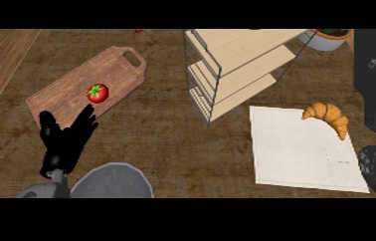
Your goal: Pick the lemon from the placemat and place it in the tiered shelf
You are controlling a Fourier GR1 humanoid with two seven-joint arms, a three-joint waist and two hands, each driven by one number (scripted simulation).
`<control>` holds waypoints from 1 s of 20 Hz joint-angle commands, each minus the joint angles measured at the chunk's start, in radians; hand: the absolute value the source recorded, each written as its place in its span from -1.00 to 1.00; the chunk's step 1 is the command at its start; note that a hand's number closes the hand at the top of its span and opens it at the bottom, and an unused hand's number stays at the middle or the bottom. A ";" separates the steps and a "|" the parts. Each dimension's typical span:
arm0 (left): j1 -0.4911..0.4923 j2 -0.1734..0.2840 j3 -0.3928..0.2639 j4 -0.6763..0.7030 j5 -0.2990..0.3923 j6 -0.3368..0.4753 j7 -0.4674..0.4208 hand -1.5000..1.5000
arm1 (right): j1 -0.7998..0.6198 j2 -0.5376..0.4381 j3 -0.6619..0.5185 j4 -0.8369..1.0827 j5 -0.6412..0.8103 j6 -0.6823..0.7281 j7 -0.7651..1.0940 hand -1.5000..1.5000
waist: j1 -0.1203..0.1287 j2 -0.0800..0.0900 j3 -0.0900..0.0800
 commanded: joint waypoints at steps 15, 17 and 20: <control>-0.002 -0.008 -0.007 0.002 -0.002 -0.014 -0.009 0.00 | 0.006 -0.468 -0.225 0.346 -0.083 0.000 -0.059 -1.00 | 0.021 0.013 0.002; 0.000 -0.024 -0.018 0.031 -0.024 -0.005 -0.055 0.00 | 0.024 -0.495 -0.224 0.371 -0.101 0.070 -0.081 -1.00 | 0.012 0.010 0.001; -0.052 -0.004 0.002 0.036 0.000 -0.022 -0.029 0.00 | 0.000 -0.540 -0.227 0.457 -0.084 0.066 -0.140 -1.00 | 0.036 0.022 0.002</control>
